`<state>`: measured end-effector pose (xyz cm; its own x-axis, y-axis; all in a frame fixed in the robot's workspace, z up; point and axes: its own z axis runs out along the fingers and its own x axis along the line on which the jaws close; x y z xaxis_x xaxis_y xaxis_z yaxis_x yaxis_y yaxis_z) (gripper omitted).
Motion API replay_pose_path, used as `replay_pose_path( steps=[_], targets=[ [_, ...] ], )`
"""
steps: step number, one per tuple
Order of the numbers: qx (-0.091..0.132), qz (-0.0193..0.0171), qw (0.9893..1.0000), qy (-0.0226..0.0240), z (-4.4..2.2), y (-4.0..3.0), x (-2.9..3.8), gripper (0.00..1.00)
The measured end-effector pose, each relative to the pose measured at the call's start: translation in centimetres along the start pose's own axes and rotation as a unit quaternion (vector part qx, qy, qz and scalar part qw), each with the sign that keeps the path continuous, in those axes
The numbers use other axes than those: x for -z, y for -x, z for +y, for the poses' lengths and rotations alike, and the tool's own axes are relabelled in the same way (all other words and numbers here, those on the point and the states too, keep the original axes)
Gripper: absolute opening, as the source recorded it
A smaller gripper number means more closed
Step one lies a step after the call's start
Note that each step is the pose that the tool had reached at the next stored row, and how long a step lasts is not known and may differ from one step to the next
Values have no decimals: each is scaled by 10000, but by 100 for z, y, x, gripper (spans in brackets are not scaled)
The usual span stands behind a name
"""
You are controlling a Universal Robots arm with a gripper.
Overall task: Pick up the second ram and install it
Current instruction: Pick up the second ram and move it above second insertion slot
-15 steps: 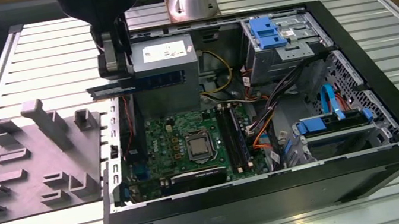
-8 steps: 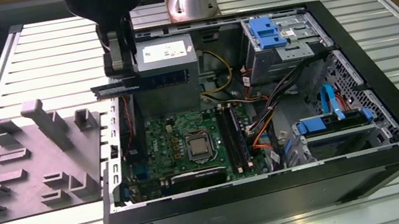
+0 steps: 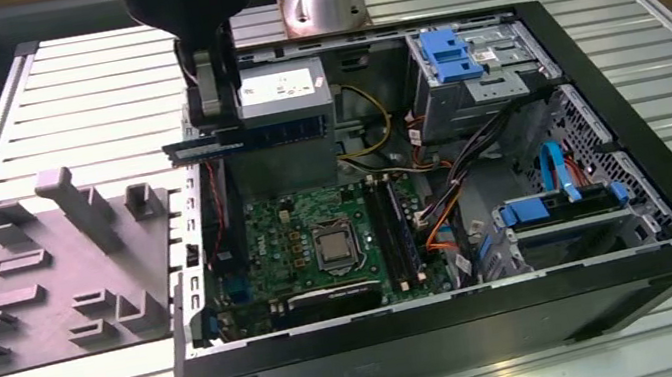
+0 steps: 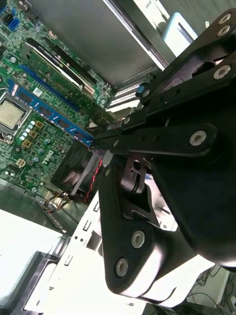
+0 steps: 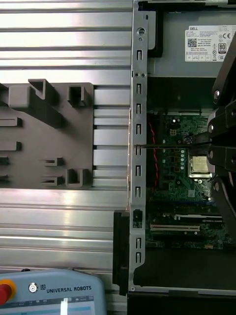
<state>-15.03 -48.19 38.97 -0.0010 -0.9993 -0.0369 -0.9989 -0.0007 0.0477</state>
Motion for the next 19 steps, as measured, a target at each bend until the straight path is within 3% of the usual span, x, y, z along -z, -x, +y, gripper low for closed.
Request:
replay_pose_path(
  steps=[11,19],
  targets=[
    [0,0,10000,0,-103,0,5,12],
    [0,0,10000,0,-215,0,10,12]
  ],
)
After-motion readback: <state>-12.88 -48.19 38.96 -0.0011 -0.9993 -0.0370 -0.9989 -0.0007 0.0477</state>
